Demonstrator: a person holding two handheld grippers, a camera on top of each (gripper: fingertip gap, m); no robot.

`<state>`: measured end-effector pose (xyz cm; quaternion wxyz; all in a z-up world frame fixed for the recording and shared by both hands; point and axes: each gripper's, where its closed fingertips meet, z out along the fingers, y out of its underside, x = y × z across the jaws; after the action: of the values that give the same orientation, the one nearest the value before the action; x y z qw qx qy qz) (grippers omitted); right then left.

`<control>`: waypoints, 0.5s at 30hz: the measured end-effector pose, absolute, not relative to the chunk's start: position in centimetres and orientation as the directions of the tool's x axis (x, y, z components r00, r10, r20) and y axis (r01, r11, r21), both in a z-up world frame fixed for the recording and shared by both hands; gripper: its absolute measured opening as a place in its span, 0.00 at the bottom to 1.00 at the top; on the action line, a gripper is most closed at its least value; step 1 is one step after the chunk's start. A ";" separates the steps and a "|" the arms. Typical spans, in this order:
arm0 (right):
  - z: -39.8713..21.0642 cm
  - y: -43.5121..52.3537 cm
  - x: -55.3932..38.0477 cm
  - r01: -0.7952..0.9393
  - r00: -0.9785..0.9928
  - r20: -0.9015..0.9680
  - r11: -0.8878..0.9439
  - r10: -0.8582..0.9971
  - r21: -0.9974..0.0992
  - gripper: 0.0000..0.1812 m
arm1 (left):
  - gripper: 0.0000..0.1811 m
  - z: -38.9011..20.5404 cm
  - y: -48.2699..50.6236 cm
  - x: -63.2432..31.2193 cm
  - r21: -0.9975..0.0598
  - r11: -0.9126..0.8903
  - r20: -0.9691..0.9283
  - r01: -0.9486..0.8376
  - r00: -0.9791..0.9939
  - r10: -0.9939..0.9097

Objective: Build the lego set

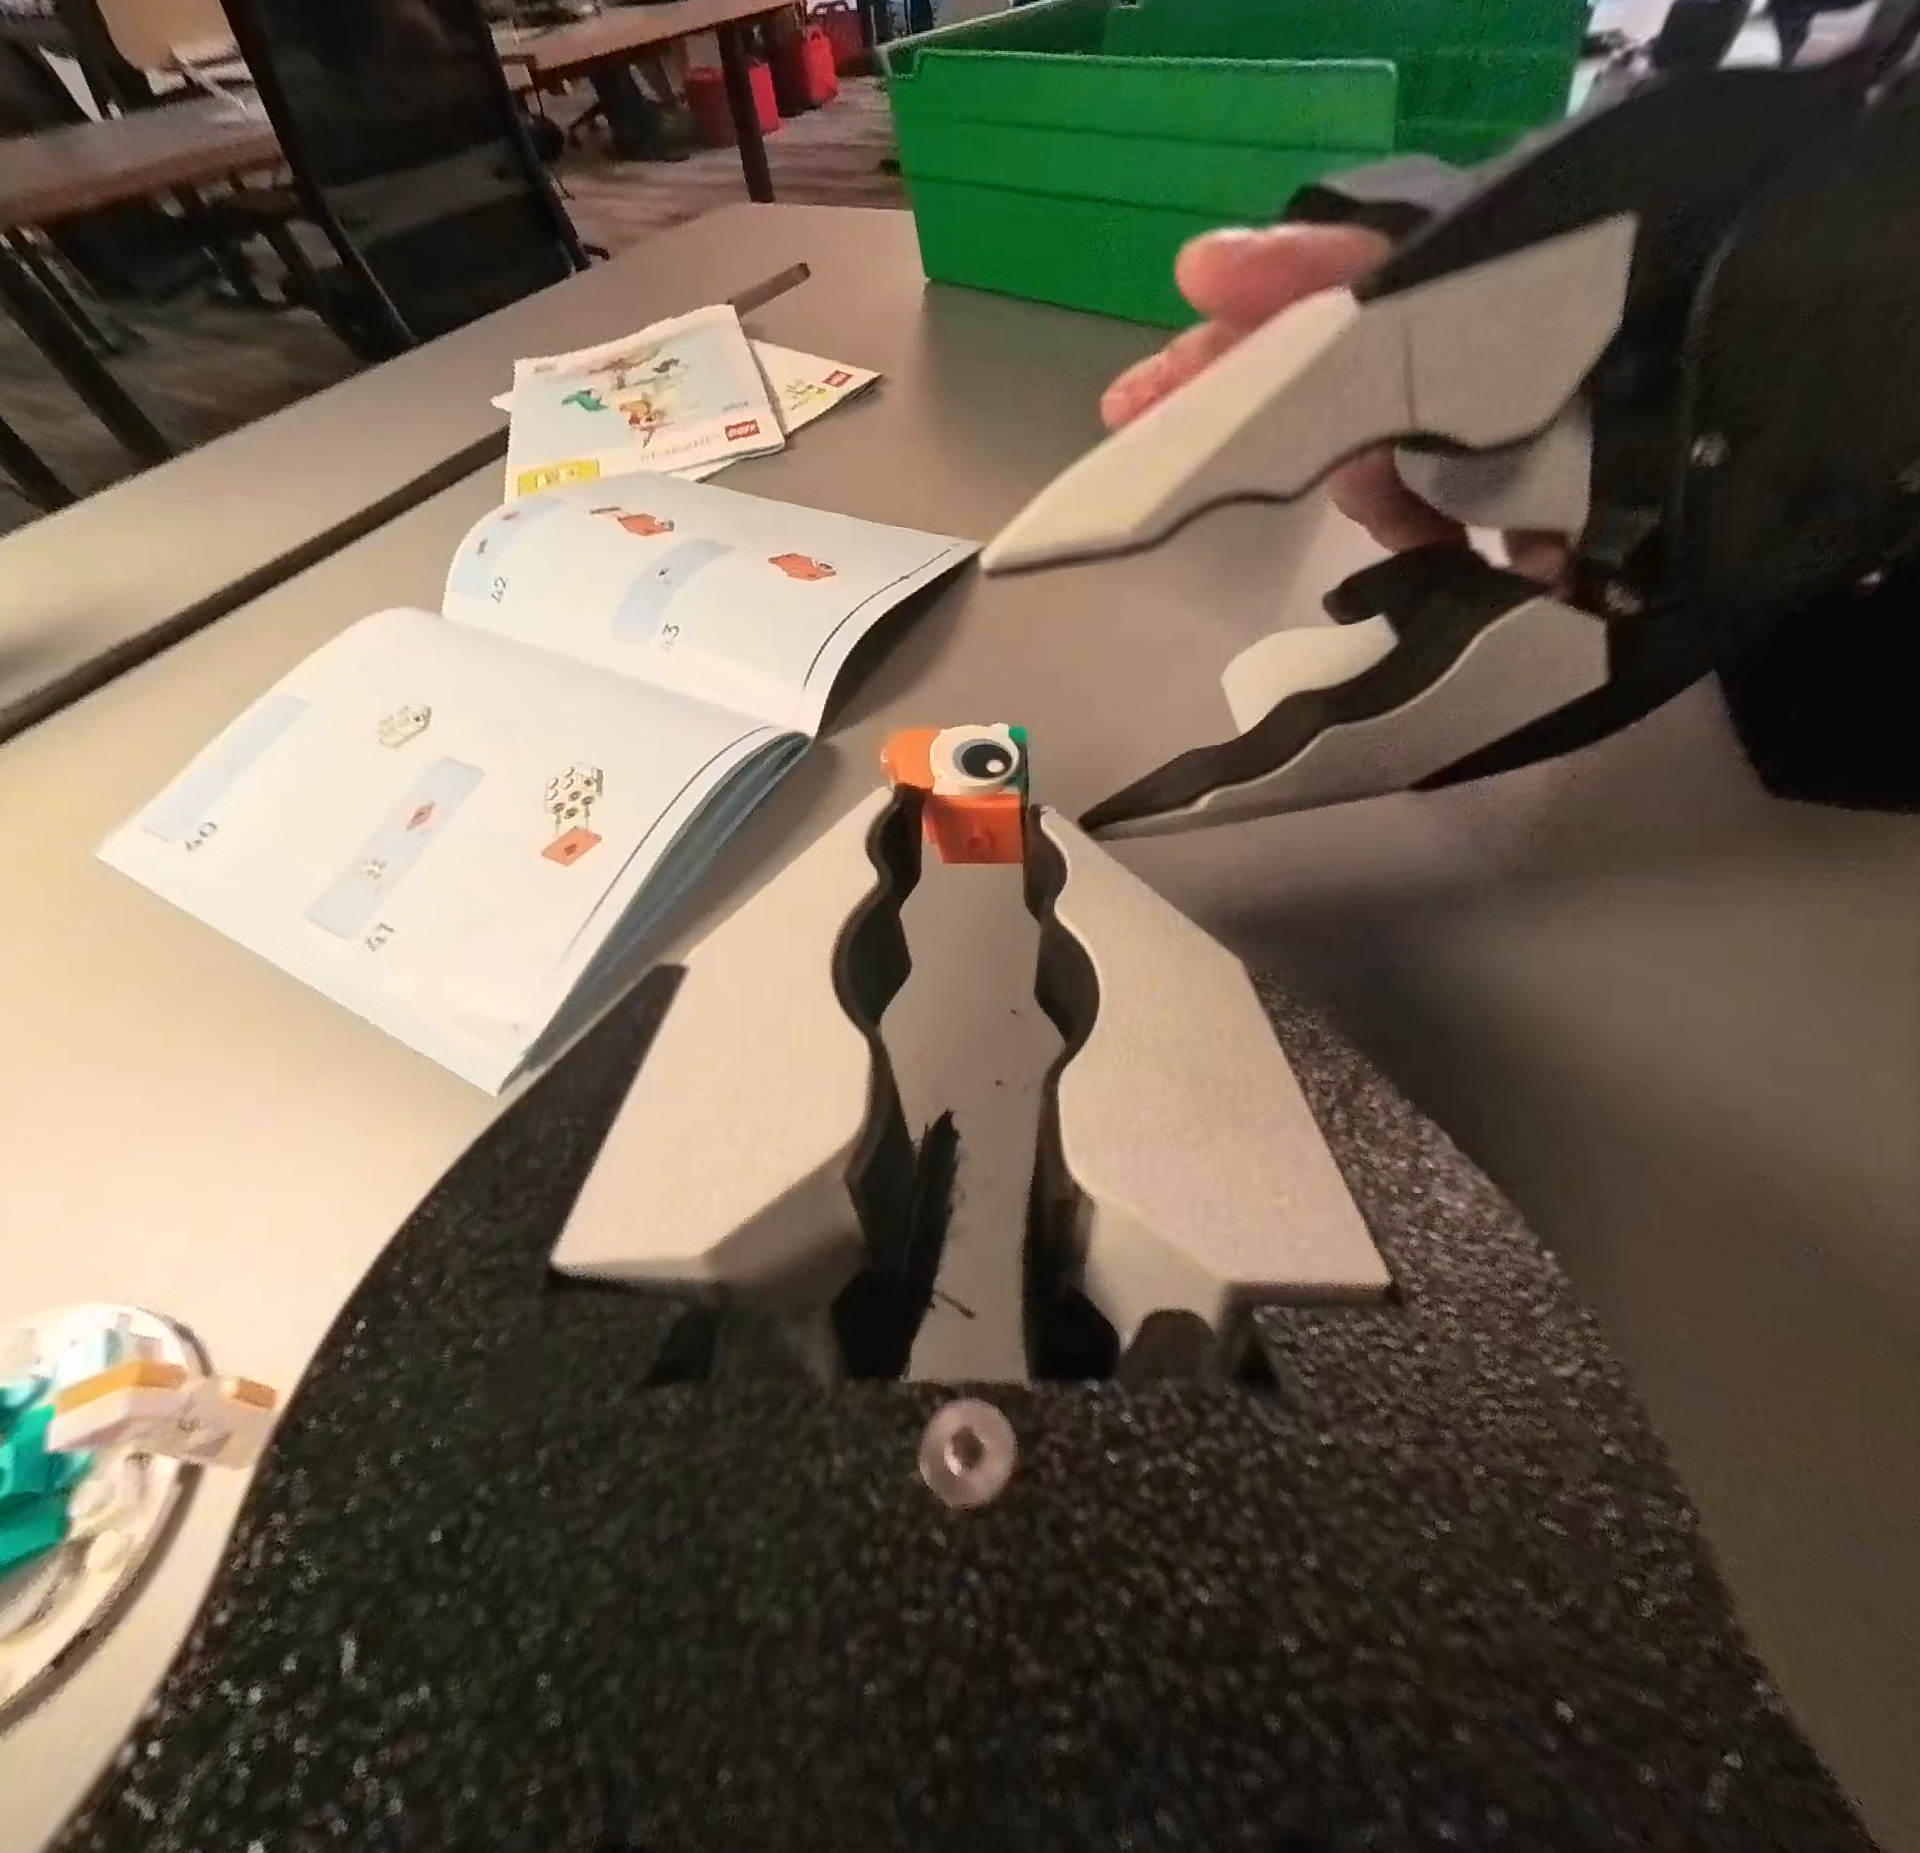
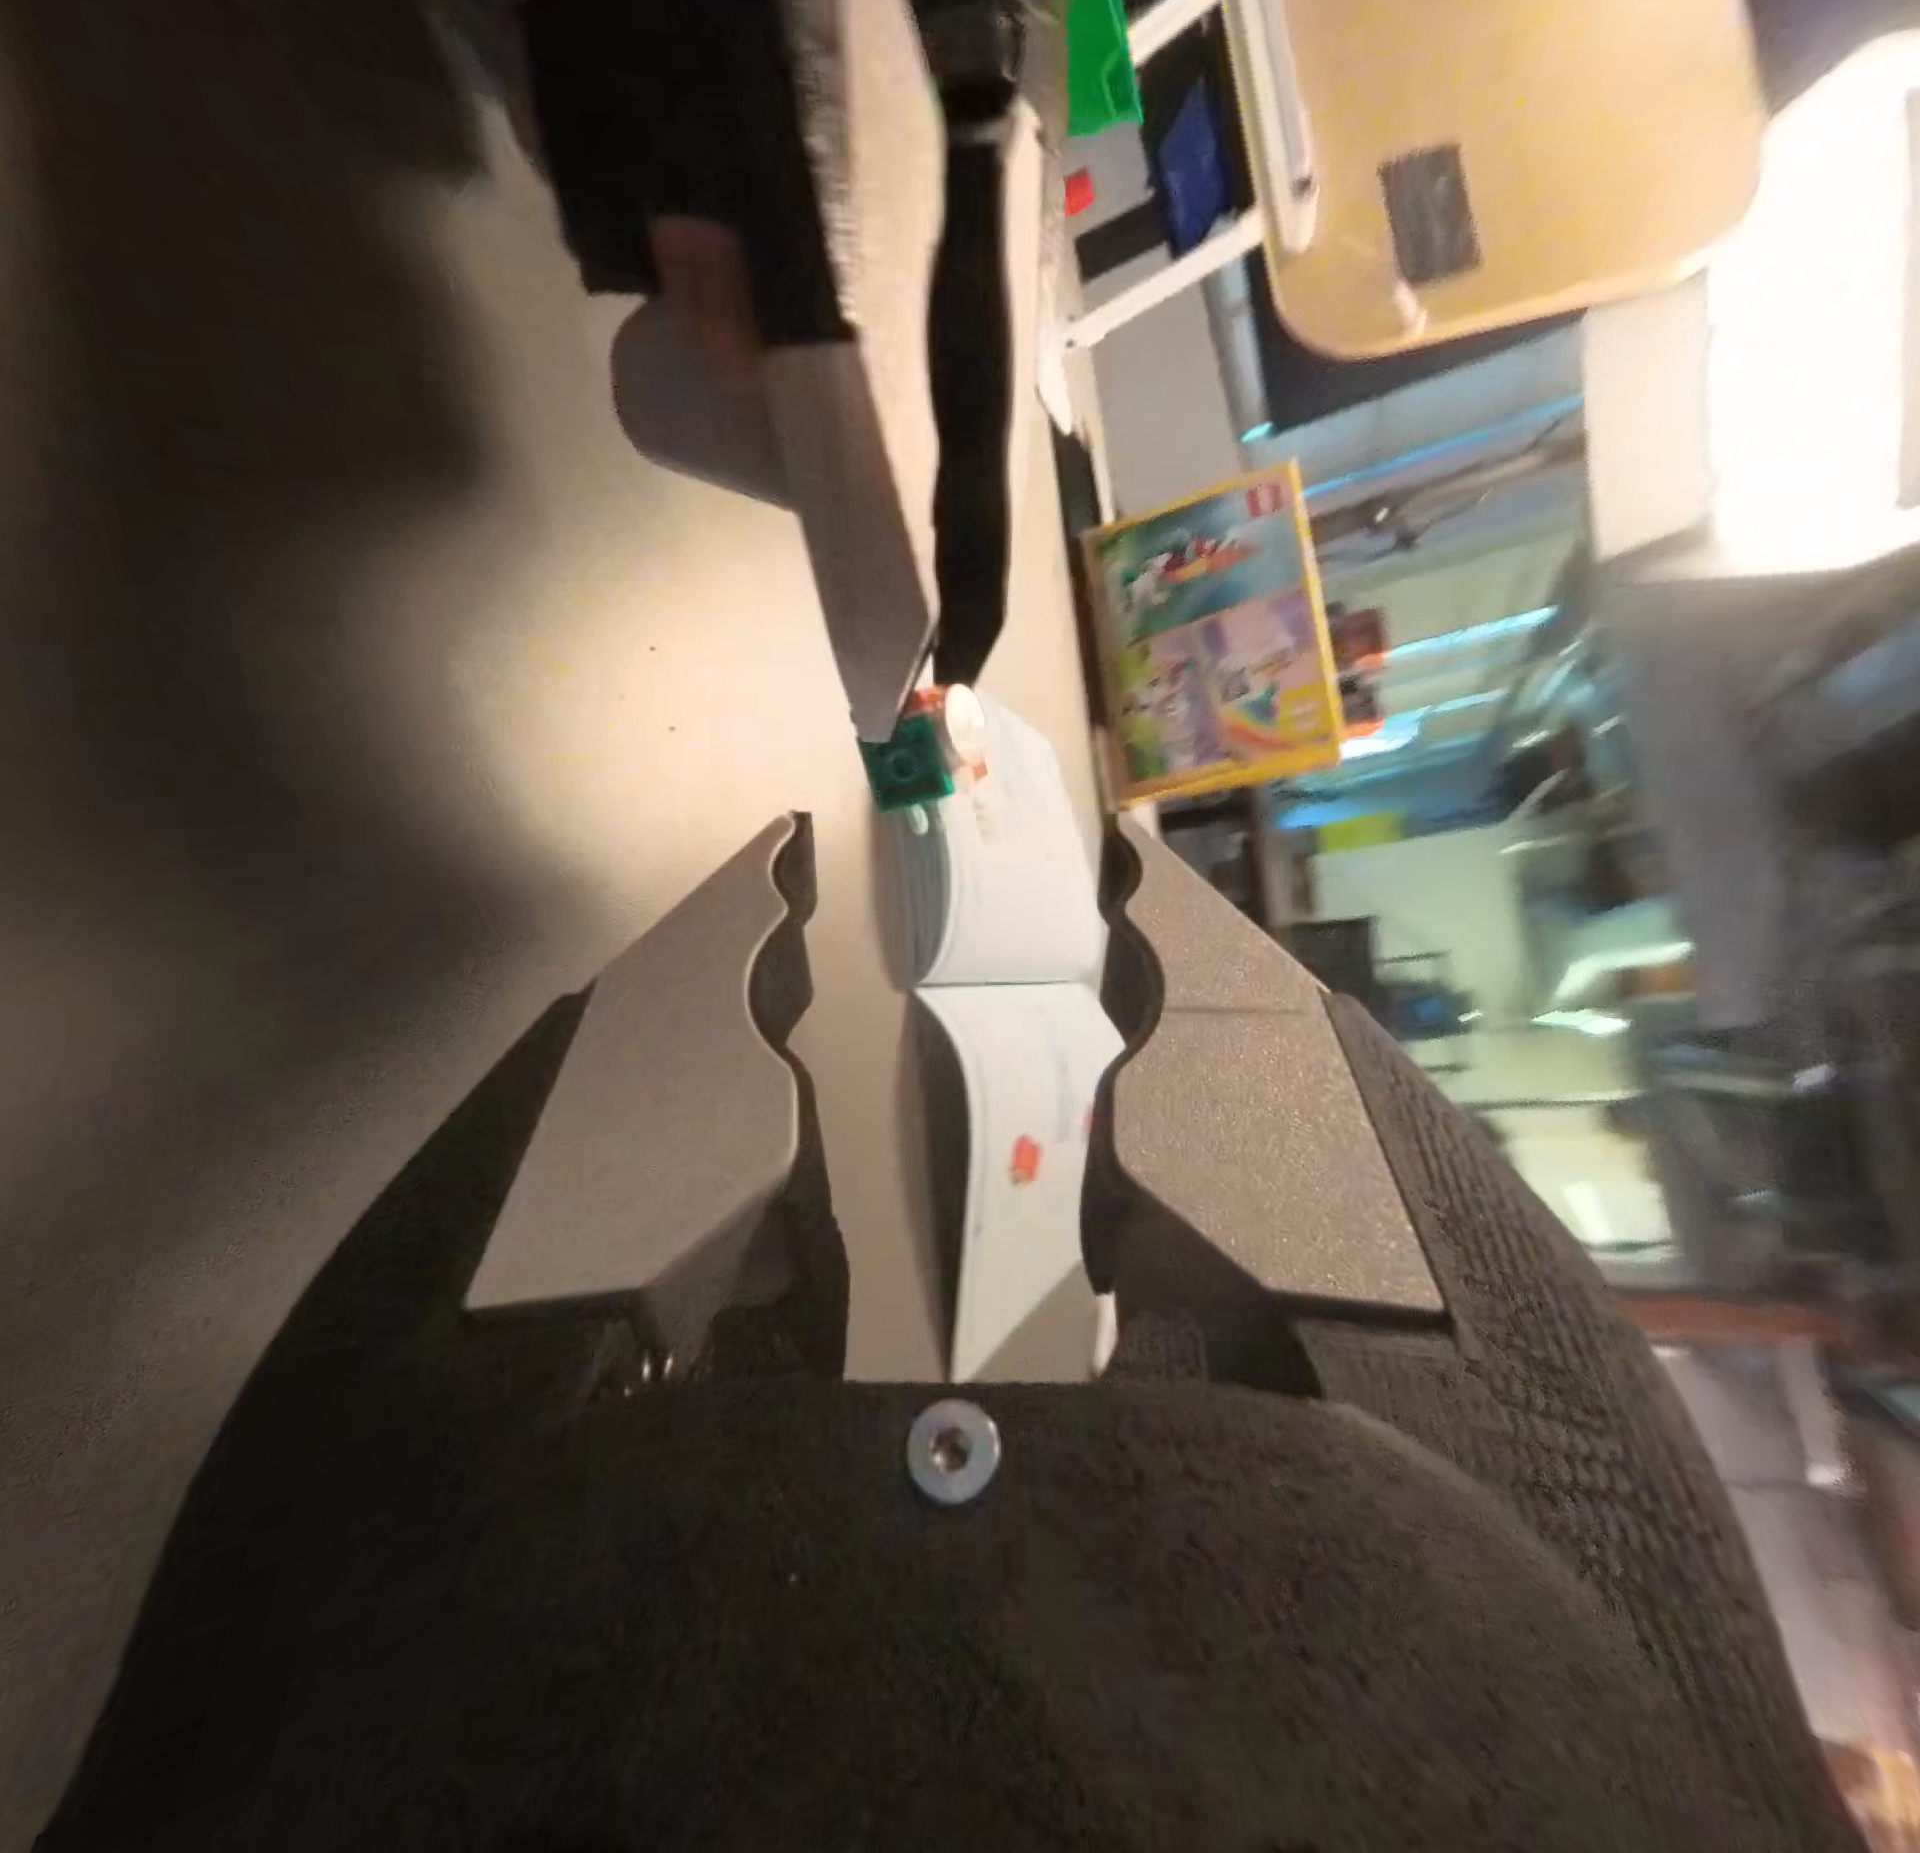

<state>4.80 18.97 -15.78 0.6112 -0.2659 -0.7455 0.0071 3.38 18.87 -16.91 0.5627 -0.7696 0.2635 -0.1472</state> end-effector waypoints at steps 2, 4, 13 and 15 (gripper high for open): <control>-16.1 18.5 4.4 0.354 -0.130 0.945 0.905 0.299 -0.237 0.26 | 0.09 -16.9 18.8 3.4 -0.946 -0.245 -0.033 -0.210 0.818 -0.574; -16.3 18.1 4.1 0.329 -0.141 0.971 0.934 0.194 -0.139 0.22 | 0.09 -16.8 18.8 3.6 -0.947 -0.259 -0.004 -0.189 0.815 -0.579; -16.1 18.3 2.9 0.322 -0.095 0.994 0.947 0.049 -0.016 0.16 | 0.09 -16.9 18.7 3.7 -0.945 -0.287 0.044 -0.155 0.811 -0.583; -16.3 18.3 2.8 0.327 -0.100 0.994 0.945 0.045 -0.010 0.14 | 0.09 -16.8 18.7 3.7 -0.947 -0.290 0.058 -0.142 0.809 -0.584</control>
<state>2.78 18.30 -16.34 0.6588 -0.1266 -0.7338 -0.1069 3.73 18.66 -16.81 0.5482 -0.7773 0.2336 -0.2018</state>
